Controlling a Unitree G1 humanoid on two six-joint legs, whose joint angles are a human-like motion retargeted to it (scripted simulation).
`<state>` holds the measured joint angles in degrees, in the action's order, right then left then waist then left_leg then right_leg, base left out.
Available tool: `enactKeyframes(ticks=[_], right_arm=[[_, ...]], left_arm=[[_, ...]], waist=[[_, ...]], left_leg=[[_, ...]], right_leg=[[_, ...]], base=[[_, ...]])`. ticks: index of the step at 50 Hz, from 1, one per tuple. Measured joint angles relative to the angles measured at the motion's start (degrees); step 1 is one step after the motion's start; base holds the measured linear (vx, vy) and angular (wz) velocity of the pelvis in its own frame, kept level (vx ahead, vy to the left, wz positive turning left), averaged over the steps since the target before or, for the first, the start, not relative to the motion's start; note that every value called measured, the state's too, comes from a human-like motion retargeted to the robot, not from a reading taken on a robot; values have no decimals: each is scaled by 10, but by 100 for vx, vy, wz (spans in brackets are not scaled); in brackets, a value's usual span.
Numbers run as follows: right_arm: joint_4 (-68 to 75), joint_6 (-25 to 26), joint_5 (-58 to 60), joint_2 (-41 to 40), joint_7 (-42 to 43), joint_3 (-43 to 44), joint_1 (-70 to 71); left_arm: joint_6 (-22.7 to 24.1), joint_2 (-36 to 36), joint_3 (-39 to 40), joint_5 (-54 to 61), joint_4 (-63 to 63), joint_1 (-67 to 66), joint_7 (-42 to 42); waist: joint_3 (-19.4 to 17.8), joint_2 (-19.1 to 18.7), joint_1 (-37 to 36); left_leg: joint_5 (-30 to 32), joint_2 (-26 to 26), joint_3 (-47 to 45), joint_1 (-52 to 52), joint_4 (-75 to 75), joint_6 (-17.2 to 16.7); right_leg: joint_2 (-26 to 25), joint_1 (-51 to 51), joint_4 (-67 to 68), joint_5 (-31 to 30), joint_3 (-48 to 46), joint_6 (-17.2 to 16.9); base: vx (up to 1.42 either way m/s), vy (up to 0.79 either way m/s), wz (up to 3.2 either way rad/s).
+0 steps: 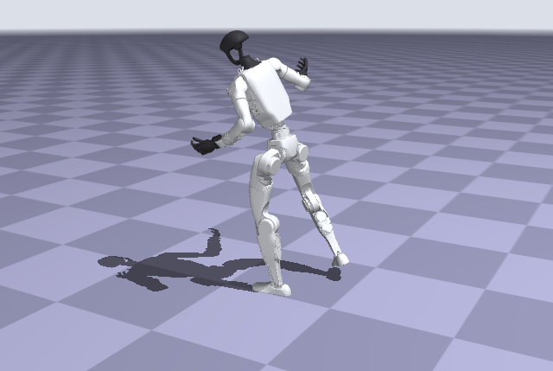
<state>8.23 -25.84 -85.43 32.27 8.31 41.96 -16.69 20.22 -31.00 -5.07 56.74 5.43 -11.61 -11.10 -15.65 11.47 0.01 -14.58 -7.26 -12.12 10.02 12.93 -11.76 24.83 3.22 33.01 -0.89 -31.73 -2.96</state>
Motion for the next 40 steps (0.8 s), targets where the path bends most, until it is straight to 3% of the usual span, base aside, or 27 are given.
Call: enactKeyframes(ticks=[1,2,5,7,8,10,12,13,15,17,18,20,22,25,28,30,31,32,33,34,36,38,40], right_arm=[[60,75,123,56,-23,24,-17],[98,113,181,104,-34,46,-21],[130,48,46,224,22,87,39],[209,76,124,344,45,97,74],[240,92,159,397,52,92,102],[299,128,222,492,56,70,164],[378,187,301,564,15,-14,258],[416,221,344,585,-22,-73,306],[479,250,466,569,-65,-356,532],[505,268,592,483,-84,-740,809],[494,272,632,441,-88,-878,896],[413,261,661,379,-68,-980,936],[301,248,627,332,-78,-991,917],[161,221,567,246,-65,-991,876],[57,212,559,195,-65,-1007,826],[-15,199,548,191,-64,-1015,793],[-47,199,536,192,-67,-1013,771],[-81,198,525,196,-70,-1011,750],[-117,195,518,208,-72,-1006,733],[-148,192,511,215,-74,-1000,712],[-198,185,504,230,-77,-980,663],[-238,175,514,236,-81,-958,631],[-271,173,516,256,-70,-927,580]], left_arm=[[-34,-21,13,12,18,-35,108],[-53,-38,24,30,32,-62,178],[-40,-70,43,76,45,-86,159],[-17,-94,44,-35,15,-67,64],[-28,-79,32,22,30,-53,92],[-37,-79,17,-27,15,-29,82],[-45,-66,-20,-72,7,3,94],[-76,-67,-43,-92,6,16,150],[-71,-61,-63,-117,-5,19,180],[-78,-27,-45,-87,-4,-6,184],[-78,6,-41,-18,2,-10,179],[-57,35,-37,-53,-6,-13,115],[-85,72,-36,60,11,-15,184],[-70,131,-20,233,17,-21,186],[-64,170,-3,321,4,-18,196],[-19,180,4,236,-28,-13,135],[-20,214,6,342,-3,-16,165],[-20,228,10,340,0,-18,147],[-15,202,16,119,-40,-20,33],[-4,211,22,102,-32,-24,21],[13,246,31,224,18,-29,76],[19,267,40,358,76,-32,150],[1,267,31,401,100,-39,140]], waist=[[-11,13,-19],[-18,24,-37],[-26,49,-92],[-29,56,-133],[-30,55,-158],[-31,50,-201],[-40,42,-268],[-44,40,-303],[-57,51,-354],[-52,63,-373],[-47,61,-383],[-67,33,-423],[-76,3,-464],[-91,-30,-501],[-94,-66,-524],[-92,-94,-524],[-92,-107,-522],[-91,-118,-516],[-87,-129,-504],[-85,-138,-492],[-80,-156,-470],[-94,-166,-438],[-91,-184,-410]], left_leg=[[8,2,18,-8,-10,-11],[15,2,36,-14,-20,-21],[34,6,88,-18,-46,-32],[48,6,121,-18,-64,-32],[51,5,133,-20,-74,-32],[64,9,167,-9,-88,-32],[73,5,180,-15,-112,-31],[78,5,187,-16,-122,-32],[87,5,200,-22,-140,-32],[96,18,206,-20,-158,7],[99,20,210,-12,-166,19],[95,23,222,-22,-159,21],[91,26,236,-26,-157,23],[89,34,264,-23,-156,30],[90,39,299,-22,-165,34],[96,46,328,-21,-172,35],[98,48,342,-21,-176,34],[101,51,356,-20,-178,34],[102,54,372,-17,-178,37],[103,55,384,-15,-177,37],[103,54,403,-15,-177,37],[101,49,407,-21,-178,36],[98,45,403,-25,-178,43]], right_leg=[[-13,-27,-26,-4,-5,11],[-24,-47,-41,-8,-8,18],[-38,-63,-29,-23,-3,14],[-50,-66,-22,-31,9,10],[-57,-69,-23,-35,18,8],[-70,-71,-26,-42,28,2],[-87,-74,-35,-44,49,0],[-92,-77,-39,-44,56,-1],[-101,-84,-45,-41,67,-1],[-93,-76,-36,-35,74,5],[-87,-56,-13,-31,75,2],[-95,-92,-44,-34,63,14],[-96,-108,-45,-38,41,16],[-90,-120,-29,-48,-1,18],[-88,-117,3,-71,-16,15],[-92,-107,27,-96,6,6],[-103,-97,37,-108,39,-4],[-116,-87,45,-117,77,-16],[-136,-75,50,-118,121,-30],[-153,-65,55,-106,160,-41],[-170,-46,66,-56,208,-44],[-152,-32,77,11,201,-17],[-109,-18,75,72,153,16]], base=[[4,-9,163],[2,-8,173],[1,-6,169],[0,-9,155],[0,-8,149],[-3,-8,147],[0,-9,98],[0,-8,84],[-1,-9,75],[2,-8,57],[3,-7,51],[5,-6,62],[8,-4,77],[8,-2,107],[7,0,141],[3,-1,167],[0,-2,168],[0,-3,167],[-1,-4,159],[-2,-4,145],[-3,-4,98],[-4,-5,29],[-1,-2,-21]])
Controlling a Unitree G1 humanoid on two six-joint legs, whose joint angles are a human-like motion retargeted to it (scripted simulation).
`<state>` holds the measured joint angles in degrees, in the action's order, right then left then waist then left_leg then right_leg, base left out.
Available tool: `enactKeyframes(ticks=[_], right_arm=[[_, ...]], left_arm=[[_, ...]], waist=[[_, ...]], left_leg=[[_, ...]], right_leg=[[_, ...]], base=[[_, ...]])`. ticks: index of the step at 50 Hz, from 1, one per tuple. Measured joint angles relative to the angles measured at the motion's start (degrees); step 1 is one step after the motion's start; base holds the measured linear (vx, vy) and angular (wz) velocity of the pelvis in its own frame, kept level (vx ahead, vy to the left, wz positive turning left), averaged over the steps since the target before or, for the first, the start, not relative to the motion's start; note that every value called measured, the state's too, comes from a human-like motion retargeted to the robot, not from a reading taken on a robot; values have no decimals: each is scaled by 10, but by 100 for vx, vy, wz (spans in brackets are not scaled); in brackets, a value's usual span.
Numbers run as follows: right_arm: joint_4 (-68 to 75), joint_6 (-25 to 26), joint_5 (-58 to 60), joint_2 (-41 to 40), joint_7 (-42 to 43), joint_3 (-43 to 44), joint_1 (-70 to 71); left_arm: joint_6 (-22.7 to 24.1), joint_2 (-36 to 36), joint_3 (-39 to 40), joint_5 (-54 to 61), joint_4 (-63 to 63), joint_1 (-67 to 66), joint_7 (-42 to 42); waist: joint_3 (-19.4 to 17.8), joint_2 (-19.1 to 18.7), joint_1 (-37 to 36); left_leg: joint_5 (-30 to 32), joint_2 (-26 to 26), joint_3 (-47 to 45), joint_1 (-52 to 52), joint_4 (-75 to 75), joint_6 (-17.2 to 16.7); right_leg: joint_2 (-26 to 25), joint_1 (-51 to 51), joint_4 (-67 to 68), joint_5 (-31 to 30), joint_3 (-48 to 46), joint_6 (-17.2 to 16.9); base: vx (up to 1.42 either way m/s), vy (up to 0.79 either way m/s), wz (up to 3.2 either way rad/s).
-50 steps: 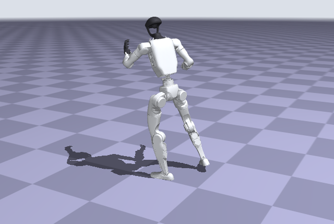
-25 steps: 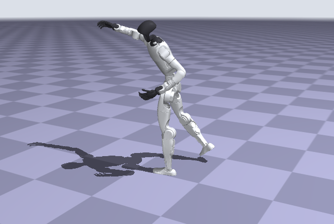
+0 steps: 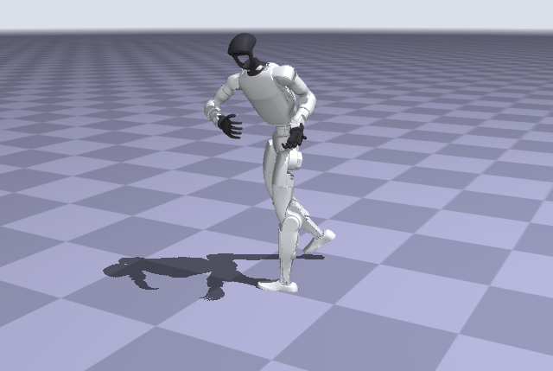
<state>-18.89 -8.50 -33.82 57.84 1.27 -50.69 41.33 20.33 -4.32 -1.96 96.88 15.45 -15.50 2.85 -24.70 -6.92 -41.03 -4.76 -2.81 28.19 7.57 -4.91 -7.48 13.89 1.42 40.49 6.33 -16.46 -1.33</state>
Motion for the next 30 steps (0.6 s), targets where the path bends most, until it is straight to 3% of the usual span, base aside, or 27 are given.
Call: enactKeyframes(ticks=[2,3,4,5,7,8,10,12,17,20,23,25,27,28,30], right_arm=[[-26,-2,5,17,11,46,-55],[-39,-18,13,28,19,79,-85],[-46,-24,18,33,19,107,-115],[-51,-24,22,34,15,134,-143],[-63,-11,34,25,24,197,-211],[-67,-18,43,20,19,223,-237],[-88,-24,55,18,14,285,-297],[-97,-24,63,-13,17,333,-345],[-133,-21,51,-61,8,413,-432],[-146,-25,21,-81,20,413,-459],[-142,-24,10,-93,21,416,-447],[-126,-19,26,-104,22,411,-413],[-120,-33,42,-110,53,416,-429],[-118,-33,63,-113,62,417,-426],[-121,-27,97,-122,63,426,-429]], left_arm=[[-2,-32,-6,-48,22,5,-56],[49,-79,-5,-217,14,10,-130],[57,-106,0,-284,32,18,-145],[42,-125,8,-301,63,28,-131],[3,-144,11,-202,120,52,-101],[-1,-167,19,-206,147,65,-42],[-2,-234,45,-296,163,102,-22],[-6,-308,56,-434,168,158,-60],[-57,-459,30,-707,168,352,-135],[-93,-513,-51,-797,108,512,-166],[-145,-551,-231,-925,-84,759,-198],[-184,-560,-411,-1005,-312,968,-216],[-223,-521,-544,-1105,-589,1064,-229],[-240,-506,-577,-1126,-714,1084,-223],[-244,-510,-571,-1117,-872,1085,-179]], waist=[[1,-11,25],[2,-14,37],[3,-15,51],[4,-16,65],[6,-13,97],[8,-10,117],[8,-3,159],[14,7,205],[50,3,349],[88,2,447],[84,-4,539],[52,4,599],[75,1,653],[73,-1,679],[70,-1,717]], left_leg=[[-4,-8,-18,-5,0,1],[-6,-11,-30,-7,0,-2],[-8,-12,-44,-10,0,-6],[-10,-13,-59,-14,1,-9],[-18,-5,-91,-22,8,-7],[-23,1,-107,-26,14,-11],[-37,16,-141,-38,30,-11],[-53,27,-174,-49,52,-9],[-89,18,-247,-71,117,-58],[-105,10,-304,-68,163,-66],[-118,-6,-361,-69,207,-67],[-128,-14,-398,-83,227,-46],[-136,-19,-430,-80,242,-17],[-138,-21,-447,-86,245,-5],[-138,-27,-487,-102,247,7]], right_leg=[[35,12,-31,48,-51,20],[46,18,-56,66,-72,20],[54,25,-88,78,-88,16],[59,32,-123,86,-102,10],[66,45,-206,77,-123,-13],[68,51,-245,63,-136,-29],[72,61,-307,25,-164,-58],[68,62,-345,-12,-187,-74],[38,57,-367,-16,-138,-67],[22,72,-366,-3,-77,-63],[-2,81,-371,4,-31,-63],[-14,72,-382,6,-5,-66],[-22,79,-393,10,14,-73],[-27,80,-398,12,25,-76],[-40,82,-405,20,54,-85]], base=[[-1,-6,-80],[0,-7,-107],[1,-8,-121],[2,-9,-133],[4,-10,-143],[7,-12,-147],[10,-13,-150],[14,-15,-153],[20,-17,-155],[24,-17,-169],[21,-15,-168],[18,-14,-154],[23,-13,-140],[25,-12,-156],[27,-11,-192]])
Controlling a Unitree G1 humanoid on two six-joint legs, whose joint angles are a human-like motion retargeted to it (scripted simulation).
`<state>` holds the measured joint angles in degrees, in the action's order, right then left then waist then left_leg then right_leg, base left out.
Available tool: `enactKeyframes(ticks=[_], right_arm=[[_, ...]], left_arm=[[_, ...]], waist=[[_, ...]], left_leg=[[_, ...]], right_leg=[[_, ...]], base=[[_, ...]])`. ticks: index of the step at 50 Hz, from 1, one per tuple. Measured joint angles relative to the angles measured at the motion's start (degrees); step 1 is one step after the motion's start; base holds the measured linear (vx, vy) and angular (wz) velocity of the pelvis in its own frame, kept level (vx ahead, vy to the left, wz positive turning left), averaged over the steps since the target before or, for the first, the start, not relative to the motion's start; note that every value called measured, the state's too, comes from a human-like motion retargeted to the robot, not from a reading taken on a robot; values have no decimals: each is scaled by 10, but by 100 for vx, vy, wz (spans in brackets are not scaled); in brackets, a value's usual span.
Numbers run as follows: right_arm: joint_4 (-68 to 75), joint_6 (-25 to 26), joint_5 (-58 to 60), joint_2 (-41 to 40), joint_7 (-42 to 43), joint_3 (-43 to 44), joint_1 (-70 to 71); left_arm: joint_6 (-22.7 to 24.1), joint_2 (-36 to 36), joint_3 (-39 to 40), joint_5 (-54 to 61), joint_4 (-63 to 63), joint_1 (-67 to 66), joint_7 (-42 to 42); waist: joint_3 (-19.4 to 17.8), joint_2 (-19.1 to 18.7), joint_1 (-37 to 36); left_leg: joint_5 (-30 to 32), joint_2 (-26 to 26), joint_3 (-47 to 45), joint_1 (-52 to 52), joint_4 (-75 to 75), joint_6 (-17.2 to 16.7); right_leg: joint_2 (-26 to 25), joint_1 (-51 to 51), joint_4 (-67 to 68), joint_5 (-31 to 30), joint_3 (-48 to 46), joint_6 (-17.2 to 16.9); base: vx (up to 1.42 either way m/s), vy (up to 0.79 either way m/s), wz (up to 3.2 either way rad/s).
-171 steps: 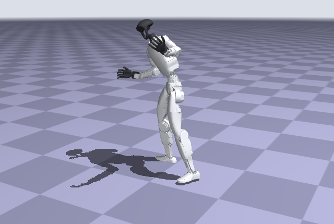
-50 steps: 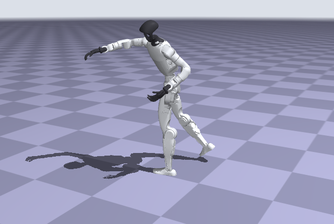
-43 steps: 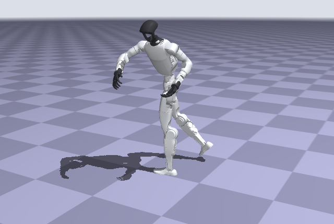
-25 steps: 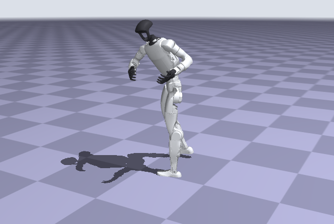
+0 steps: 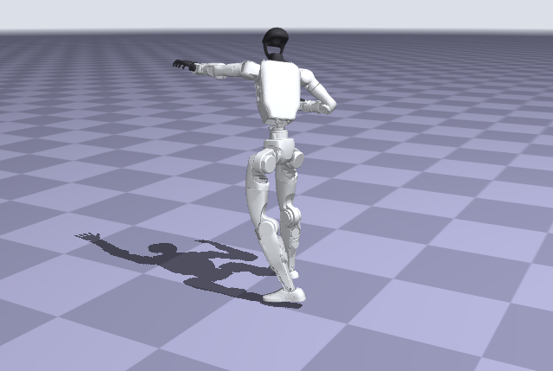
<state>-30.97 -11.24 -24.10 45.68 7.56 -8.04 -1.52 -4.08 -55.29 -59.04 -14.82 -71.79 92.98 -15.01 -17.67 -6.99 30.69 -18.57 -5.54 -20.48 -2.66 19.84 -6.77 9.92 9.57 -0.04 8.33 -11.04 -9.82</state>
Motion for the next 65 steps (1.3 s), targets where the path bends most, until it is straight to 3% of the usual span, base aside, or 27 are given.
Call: enactKeyframes(ticks=[2,5,8,10,13,15,17,19,22,25,28,30,33,35,37,40,41,43,45,46,47,48,50,53,58,63,65], right_arm=[[-10,2,17,-21,-6,15,-22],[-22,20,30,-70,-30,47,-55],[-15,26,45,-114,-47,93,-106],[-8,22,44,-130,-46,115,-127],[4,16,34,-122,-29,94,-114],[19,5,49,-120,1,81,-90],[19,11,84,-101,21,52,-32],[13,20,100,-83,19,32,20],[4,16,167,-83,51,4,100],[-7,30,292,-82,101,-16,163],[-33,58,401,-88,100,2,178],[-42,74,444,-91,93,24,206],[2,108,500,-81,73,45,303],[81,146,529,-64,77,25,392],[213,180,533,-27,103,-33,491],[520,219,487,43,186,-199,670],[656,222,427,56,210,-278,732],[913,202,346,63,187,-424,836],[1039,193,255,114,83,-502,857],[1074,194,251,125,85,-491,865],[1098,196,259,133,100,-469,875],[1104,199,290,133,140,-428,890],[976,157,191,151,179,-317,869],[754,134,224,137,217,-259,785],[474,158,506,162,192,-262,688],[295,140,471,108,192,-162,493],[247,106,459,80,188,-123,397]], left_arm=[[23,-75,60,30,31,-52,42],[15,-210,259,66,289,-241,-23],[26,-232,530,57,555,-502,-58],[46,-223,618,37,641,-577,-45],[38,-209,566,11,582,-518,-35],[22,-141,295,1,367,-244,-51],[14,-47,168,50,160,-104,-50],[32,35,133,174,40,-48,-8],[78,86,170,330,86,-48,4],[160,108,245,438,331,-139,-83],[221,185,323,563,594,-312,-49],[213,231,364,630,722,-443,27],[149,255,409,723,809,-641,132],[125,266,419,862,822,-765,148],[104,230,424,894,789,-861,172],[128,197,430,942,711,-954,217],[162,189,444,964,667,-963,161],[210,154,490,850,562,-977,83],[184,122,528,628,436,-966,-33],[198,178,605,892,466,-968,88],[210,218,674,1069,476,-970,165],[217,230,728,1073,448,-971,155],[191,277,849,1104,424,-994,142],[202,334,949,1142,401,-1032,150],[217,408,948,1154,420,-1059,176],[227,450,957,1139,458,-1000,63],[270,429,949,1172,470,-971,140]], waist=[[6,10,11],[-17,34,-20],[-25,62,-80],[-26,74,-101],[-15,75,-77],[-1,69,-79],[2,73,-66],[18,85,-63],[30,103,-82],[22,116,-135],[8,113,-222],[5,111,-280],[14,122,-364],[26,142,-422],[36,163,-483],[25,184,-588],[25,197,-626],[6,198,-685],[-7,200,-755],[-14,189,-775],[-17,178,-792],[-12,168,-800],[-25,153,-796],[-22,134,-783],[-23,118,-796],[-8,100,-785],[7,96,-766]], left_leg=[[9,-3,-48,-25,-2,1],[38,8,-105,-72,-4,0],[58,4,-97,-71,66,12],[65,-4,-77,-47,129,19],[60,-14,-67,5,190,27],[39,-43,-72,42,216,27],[19,-67,-95,65,206,27],[7,-85,-127,85,177,24],[20,-97,-176,109,98,17],[64,-85,-184,119,-20,4],[123,-72,-139,111,-121,-18],[159,-69,-96,103,-153,-25],[169,-65,-46,93,-154,-14],[150,-60,-25,93,-140,-1],[133,-55,-4,102,-122,0],[129,-42,26,108,-119,-5],[126,-37,31,118,-121,2],[125,-31,49,114,-125,-5],[121,-22,69,125,-124,10],[119,-24,82,124,-119,-7],[119,-26,95,124,-115,-22],[120,-26,110,125,-117,-34],[130,-16,128,113,-143,-25],[136,-16,154,103,-163,-35],[142,-12,159,103,-187,-26],[127,4,155,107,-170,1],[116,8,154,105,-157,-2]], right_leg=[[-15,4,-5,10,46,-7],[-36,-4,-19,7,131,-38],[-60,-27,-43,-11,206,-52],[-62,-39,-50,-13,235,-52],[-34,-51,-50,-2,231,-41],[-27,-64,-50,6,209,-20],[-20,-80,-50,12,183,-8],[-15,-94,-50,19,159,-2],[-14,-106,-48,24,136,4],[-21,-114,-30,40,126,16],[-39,-138,-6,65,118,42],[-53,-155,16,83,108,57],[-62,-171,55,105,74,62],[-59,-176,81,114,43,60],[-54,-179,102,116,10,64],[-50,-186,122,107,-24,76],[-39,-155,174,115,-30,70],[-41,-170,171,102,-47,76],[-27,-145,226,99,-68,68],[-34,-163,209,87,-79,72],[-40,-176,199,77,-89,73],[-44,-178,203,68,-99,68],[-43,-184,213,62,-111,66],[-38,-186,211,68,-134,72],[17,-160,188,109,-214,89],[67,-129,132,81,-283,66],[80,-119,130,59,-302,59]], base=[[31,-11,-261],[33,-8,-318],[32,-12,-268],[27,0,-136],[21,16,22],[18,9,125],[18,7,143],[19,6,126],[22,5,74],[27,7,33],[35,9,33],[40,11,51],[44,11,75],[46,11,99],[44,10,116],[37,10,113],[33,11,95],[31,9,102],[28,9,112],[27,8,119],[26,6,130],[25,5,132],[24,4,131],[19,1,97],[11,-2,30],[7,-6,4],[10,-8,1]])
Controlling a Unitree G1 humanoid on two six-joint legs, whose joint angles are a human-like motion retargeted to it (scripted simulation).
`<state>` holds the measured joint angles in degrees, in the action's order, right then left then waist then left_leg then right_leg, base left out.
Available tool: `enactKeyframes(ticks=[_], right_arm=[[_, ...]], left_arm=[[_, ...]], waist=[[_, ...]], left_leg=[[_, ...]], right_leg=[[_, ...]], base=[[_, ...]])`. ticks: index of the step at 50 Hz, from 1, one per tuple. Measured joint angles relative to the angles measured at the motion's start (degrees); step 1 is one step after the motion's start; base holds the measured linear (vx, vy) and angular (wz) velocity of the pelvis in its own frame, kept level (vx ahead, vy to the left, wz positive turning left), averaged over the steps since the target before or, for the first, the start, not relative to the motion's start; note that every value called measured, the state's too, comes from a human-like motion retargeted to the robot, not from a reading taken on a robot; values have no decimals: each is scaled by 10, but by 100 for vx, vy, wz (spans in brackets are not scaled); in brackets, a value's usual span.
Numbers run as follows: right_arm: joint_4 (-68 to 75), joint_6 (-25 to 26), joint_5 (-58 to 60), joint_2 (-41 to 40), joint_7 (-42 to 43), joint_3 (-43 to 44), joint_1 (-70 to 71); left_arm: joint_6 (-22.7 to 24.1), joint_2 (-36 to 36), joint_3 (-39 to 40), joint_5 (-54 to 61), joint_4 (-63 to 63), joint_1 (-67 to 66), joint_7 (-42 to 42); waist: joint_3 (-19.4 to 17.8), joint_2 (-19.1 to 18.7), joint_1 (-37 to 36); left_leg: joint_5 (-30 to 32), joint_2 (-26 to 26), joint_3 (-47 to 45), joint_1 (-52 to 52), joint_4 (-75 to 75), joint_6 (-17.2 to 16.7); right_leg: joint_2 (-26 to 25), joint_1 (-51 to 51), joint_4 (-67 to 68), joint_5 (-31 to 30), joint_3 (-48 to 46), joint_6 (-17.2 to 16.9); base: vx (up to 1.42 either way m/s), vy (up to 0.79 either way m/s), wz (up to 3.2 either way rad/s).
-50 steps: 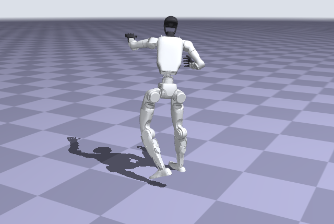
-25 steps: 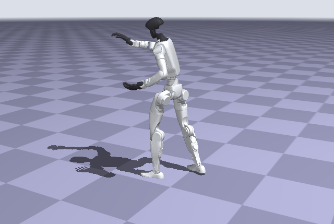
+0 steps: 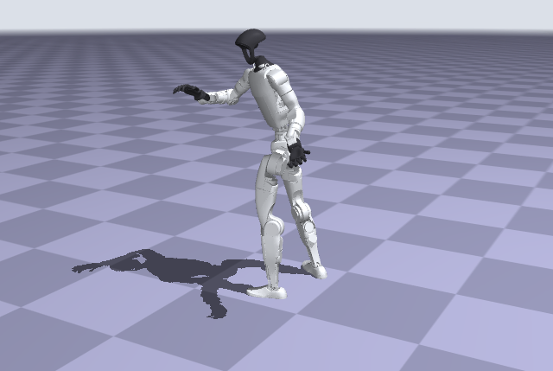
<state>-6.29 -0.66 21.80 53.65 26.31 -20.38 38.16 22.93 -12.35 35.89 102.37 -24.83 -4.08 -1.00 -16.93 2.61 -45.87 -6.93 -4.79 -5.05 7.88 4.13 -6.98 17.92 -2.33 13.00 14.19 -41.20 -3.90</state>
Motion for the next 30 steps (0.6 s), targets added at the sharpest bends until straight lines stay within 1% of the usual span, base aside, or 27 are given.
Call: enactKeyframes(ticks=[1,2,3,4,6,7,8,9,10,11,12,13,14,15,17,18,20,21,22,23,25,26,27,28,29,30], right_arm=[[-28,-6,-5,-13,-4,26,-57],[-50,-10,-15,-30,-13,45,-109],[-60,-10,-35,-56,-29,53,-154],[-67,-14,-55,-77,-37,56,-196],[-75,-28,-101,-112,-43,61,-275],[-78,-36,-126,-127,-45,66,-315],[-81,-48,-151,-136,-49,76,-354],[-80,-54,-171,-148,-58,85,-386],[-76,-56,-187,-163,-70,93,-416],[-79,-59,-198,-157,-66,105,-438],[-80,-61,-206,-153,-66,115,-456],[-78,-57,-212,-153,-72,123,-465],[-76,-53,-218,-155,-83,127,-467],[-73,-48,-224,-159,-98,128,-465],[-75,-45,-228,-151,-92,127,-448],[-75,-44,-233,-150,-90,121,-432],[-73,-40,-224,-147,-76,102,-395],[-66,-35,-221,-151,-73,91,-373],[-60,-30,-219,-158,-70,83,-356],[-53,-27,-219,-172,-66,81,-345],[-43,-19,-215,-199,-53,75,-338],[-42,-18,-220,-213,-48,58,-329],[-41,-20,-225,-224,-47,45,-323],[-43,-28,-230,-232,-55,39,-321],[-44,-31,-222,-227,-69,36,-313],[-44,-31,-206,-216,-85,34,-302]], left_arm=[[-56,-62,-47,-344,-77,-20,-179],[-78,-97,-69,-479,-105,-21,-264],[-34,-82,-43,-196,-35,18,-160],[-17,-96,-34,-109,-21,35,-127],[-4,-158,-34,-125,-46,57,-137],[-5,-201,-39,-178,-74,68,-160],[-26,-265,-54,-326,-135,72,-209],[-14,-291,-51,-256,-119,100,-150],[14,-298,-38,-77,-64,140,-36],[-15,-367,-54,-255,-139,136,-124],[-38,-425,-66,-378,-188,140,-187],[-50,-460,-70,-395,-183,159,-202],[-43,-478,-78,-314,-140,193,-140],[-27,-487,-86,-183,-77,234,-39],[-48,-551,-135,-203,-66,274,-11],[-60,-584,-176,-237,-55,303,-9],[-88,-633,-279,-317,-13,365,-9],[-108,-652,-364,-383,17,417,-14],[-126,-666,-472,-452,44,488,-19],[-143,-671,-623,-527,66,596,-20],[-161,-639,-916,-654,102,797,-18],[-165,-623,-1015,-706,123,856,-14],[-167,-605,-1097,-765,144,905,-5],[-166,-585,-1145,-835,163,932,10],[-167,-568,-1161,-903,181,941,21],[-169,-553,-1161,-970,198,942,28]], waist=[[16,-10,20],[29,-18,39],[40,-23,53],[52,-31,76],[75,-47,130],[84,-52,157],[94,-54,184],[102,-60,206],[108,-70,227],[116,-86,257],[123,-101,286],[128,-113,315],[130,-124,341],[132,-136,368],[133,-166,428],[135,-175,461],[117,-207,522],[102,-220,552],[88,-231,578],[80,-237,597],[71,-246,633],[60,-244,662],[51,-240,691],[45,-231,720],[28,-227,744],[6,-226,767]], left_leg=[[-8,-9,5,-1,16,-17],[-14,-16,7,-4,26,-31],[-14,-20,3,-11,25,-38],[-16,-22,0,-18,28,-43],[-21,-25,-7,-31,35,-52],[-24,-24,-15,-37,39,-49],[-26,-18,-30,-41,44,-30],[-27,-17,-44,-47,49,-28],[-28,-18,-57,-54,53,-33],[-34,-25,-67,-59,66,-41],[-38,-31,-78,-63,78,-44],[-38,-32,-95,-66,87,-41],[-38,-34,-111,-68,97,-39],[-38,-36,-128,-71,107,-37],[-40,-44,-154,-74,128,-30],[-44,-49,-163,-69,146,-22],[-43,-56,-189,-73,164,-12],[-43,-61,-201,-78,172,-6],[-43,-64,-215,-81,180,1],[-44,-67,-231,-83,189,10],[-36,-66,-264,-91,190,21],[-36,-66,-284,-94,193,27],[-37,-67,-304,-96,201,34],[-41,-70,-322,-94,219,44],[-37,-68,-335,-97,220,46],[-28,-65,-346,-102,214,43]], right_leg=[[-3,-3,10,-3,-6,5],[-4,-5,19,-5,-9,11],[-3,-5,27,-3,-7,17],[-3,-9,31,0,-3,22],[-5,-23,29,6,9,24],[-3,-27,27,9,17,22],[5,-27,28,12,27,16],[5,-31,18,12,37,15],[1,-39,1,12,48,14],[-4,-42,-6,14,61,13],[-7,-44,-12,15,74,13],[-7,-42,-15,17,88,16],[-7,-39,-17,19,104,19],[-6,-35,-17,20,121,22],[-6,-20,-10,22,156,20],[0,-2,17,31,169,13],[-6,8,7,25,208,15],[-11,8,-2,20,226,16],[-14,12,-5,17,244,15],[-14,26,5,17,263,10],[-16,41,-7,9,302,9],[-17,52,-9,7,325,6],[-17,67,-2,8,346,0],[-14,91,22,14,366,-12],[-18,97,6,7,390,-15],[-24,95,-29,-8,417,-12]], base=[[11,-9,-5],[10,-9,-20],[10,-11,-32],[11,-12,-37],[11,-15,-41],[11,-16,-59],[9,-15,-77],[6,-14,-96],[4,-13,-113],[4,-12,-122],[5,-13,-126],[2,-14,-130],[-1,-14,-136],[-2,-13,-144],[0,-12,-136],[-1,-12,-127],[-9,-8,-142],[-12,-6,-151],[-10,-7,-148],[-8,-7,-152],[-7,-6,-162],[-5,-4,-180],[-2,-4,-188],[-3,-4,-200],[-7,-4,-222],[-8,-4,-237]])
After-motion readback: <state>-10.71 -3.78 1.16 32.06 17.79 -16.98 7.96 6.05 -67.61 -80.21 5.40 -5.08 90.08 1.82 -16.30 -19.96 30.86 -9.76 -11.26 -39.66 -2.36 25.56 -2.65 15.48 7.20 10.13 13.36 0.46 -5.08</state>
